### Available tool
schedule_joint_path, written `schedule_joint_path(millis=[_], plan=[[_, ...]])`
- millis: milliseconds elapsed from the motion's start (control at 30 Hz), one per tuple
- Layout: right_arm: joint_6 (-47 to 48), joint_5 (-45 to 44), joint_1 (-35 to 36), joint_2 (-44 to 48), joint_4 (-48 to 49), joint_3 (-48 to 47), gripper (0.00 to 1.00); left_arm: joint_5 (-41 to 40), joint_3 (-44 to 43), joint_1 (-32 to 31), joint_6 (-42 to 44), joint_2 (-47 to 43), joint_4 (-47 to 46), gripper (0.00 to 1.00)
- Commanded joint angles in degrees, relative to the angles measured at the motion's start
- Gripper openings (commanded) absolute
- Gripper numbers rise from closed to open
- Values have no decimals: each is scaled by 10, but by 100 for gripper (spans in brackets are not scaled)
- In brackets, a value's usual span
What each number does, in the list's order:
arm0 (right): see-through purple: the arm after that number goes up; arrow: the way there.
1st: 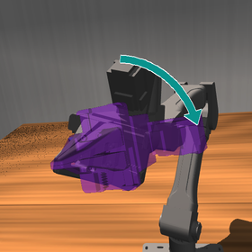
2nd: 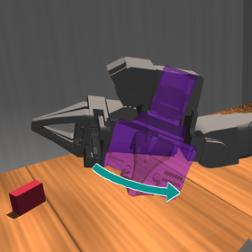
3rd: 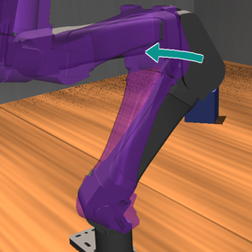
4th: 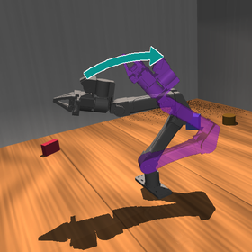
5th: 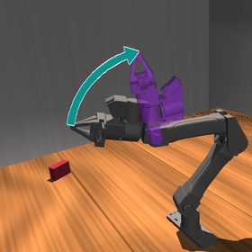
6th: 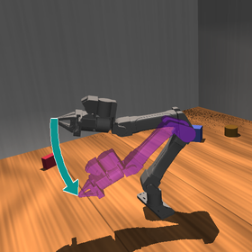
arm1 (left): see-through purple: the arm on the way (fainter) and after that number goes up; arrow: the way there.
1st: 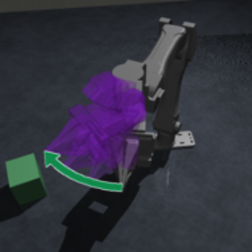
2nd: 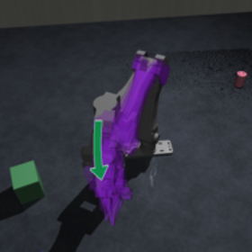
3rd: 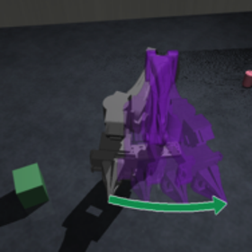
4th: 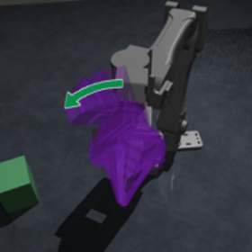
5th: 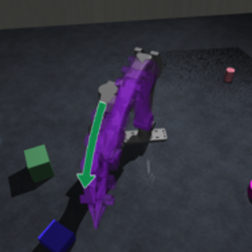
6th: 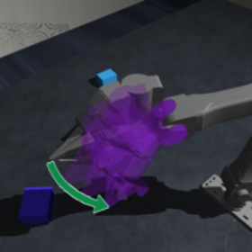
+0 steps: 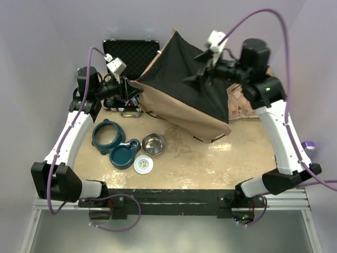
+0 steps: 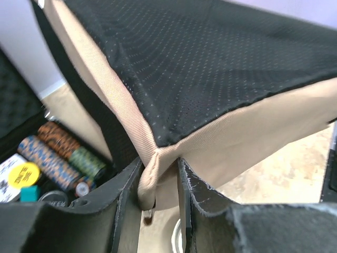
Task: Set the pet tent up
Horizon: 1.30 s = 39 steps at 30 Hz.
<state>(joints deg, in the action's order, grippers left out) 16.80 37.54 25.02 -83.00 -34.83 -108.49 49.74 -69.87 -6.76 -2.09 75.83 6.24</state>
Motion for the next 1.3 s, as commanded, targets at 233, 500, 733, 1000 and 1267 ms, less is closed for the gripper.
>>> schedule_joint_path(millis=[233, 500, 733, 1000, 1267], plan=[[45, 10, -270, -37, -71, -20, 97, 46, -20, 102, 113, 27, 47, 36], [198, 80, -335, -195, -166, -99, 90, 67, -32, 112, 190, 32, 86, 35], [302, 184, -295, -207, -282, -72, 84, 46, -71, 121, 189, 41, 110, 47], [235, 165, -171, -52, -147, 132, 86, 3, -240, 175, 168, 56, 117, 75], [236, 151, -124, -29, -145, 147, 86, 56, -195, -11, 136, 39, 83, 69]])
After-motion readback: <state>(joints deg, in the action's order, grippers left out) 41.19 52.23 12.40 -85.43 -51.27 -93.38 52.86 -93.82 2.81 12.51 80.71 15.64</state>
